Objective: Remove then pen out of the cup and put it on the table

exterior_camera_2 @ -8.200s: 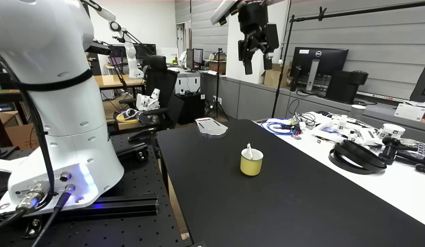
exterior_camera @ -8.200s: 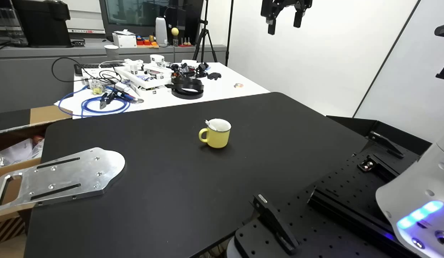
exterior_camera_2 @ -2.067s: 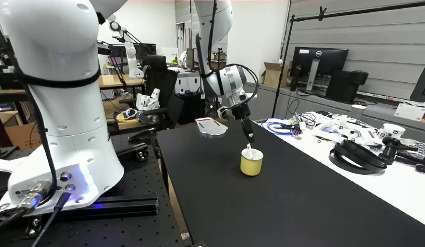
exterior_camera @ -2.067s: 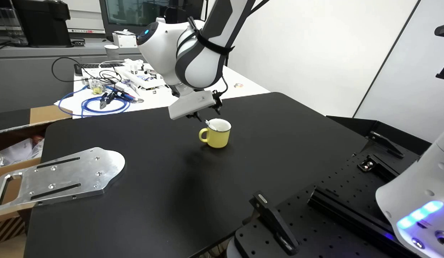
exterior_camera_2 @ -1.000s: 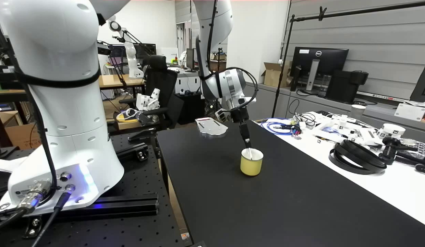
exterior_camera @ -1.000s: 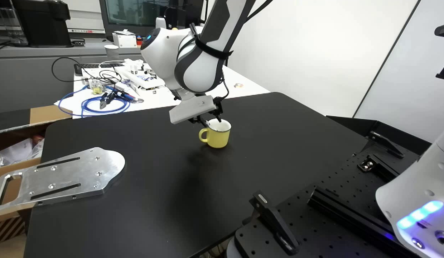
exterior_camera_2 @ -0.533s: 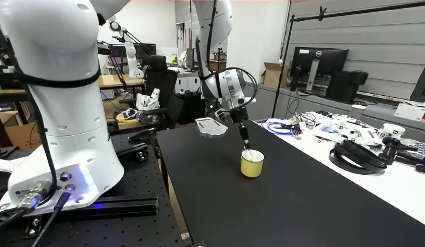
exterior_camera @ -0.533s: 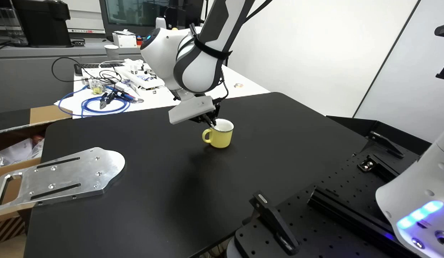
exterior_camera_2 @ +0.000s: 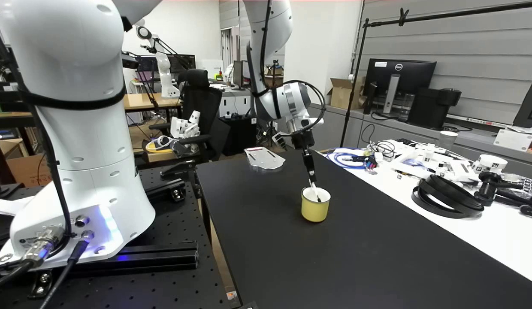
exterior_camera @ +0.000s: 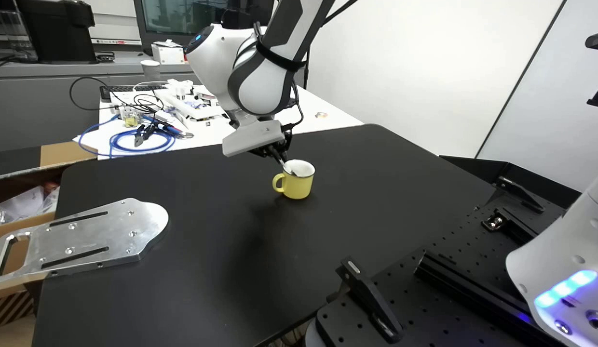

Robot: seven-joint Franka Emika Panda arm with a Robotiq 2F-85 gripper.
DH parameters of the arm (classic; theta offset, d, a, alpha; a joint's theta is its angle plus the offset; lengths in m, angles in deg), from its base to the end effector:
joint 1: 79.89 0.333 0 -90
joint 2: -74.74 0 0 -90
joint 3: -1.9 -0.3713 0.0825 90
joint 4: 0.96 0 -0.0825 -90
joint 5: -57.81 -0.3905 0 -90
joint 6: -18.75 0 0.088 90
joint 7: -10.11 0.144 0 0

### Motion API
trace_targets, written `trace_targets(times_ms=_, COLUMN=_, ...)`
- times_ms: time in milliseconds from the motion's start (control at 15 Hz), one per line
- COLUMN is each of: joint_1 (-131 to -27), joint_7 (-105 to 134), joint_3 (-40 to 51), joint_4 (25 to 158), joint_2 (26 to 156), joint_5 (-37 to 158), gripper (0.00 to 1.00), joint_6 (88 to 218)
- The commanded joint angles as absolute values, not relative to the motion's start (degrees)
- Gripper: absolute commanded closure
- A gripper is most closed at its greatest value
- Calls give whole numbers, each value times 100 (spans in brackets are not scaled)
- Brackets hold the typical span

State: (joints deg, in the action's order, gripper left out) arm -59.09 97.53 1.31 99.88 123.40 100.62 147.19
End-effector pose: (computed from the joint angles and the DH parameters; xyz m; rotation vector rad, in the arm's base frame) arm 0.6161 0.1987 0.0633 2.4682 -0.7243 0.2501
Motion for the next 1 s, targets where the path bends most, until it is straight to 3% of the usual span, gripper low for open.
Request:
trace_targets(times_ms=0, joint_1=-5905, joint_7=9510, joint_3=202, joint_4=9820, joint_2=12107, joint_5=9834, gripper=97, joint_6=14583)
trace_targets(times_ms=933, joint_1=-6040, joint_7=8409, joint_3=275, joint_4=9510, joint_2=11312, joint_5=8643, gripper=97, joint_6=14666)
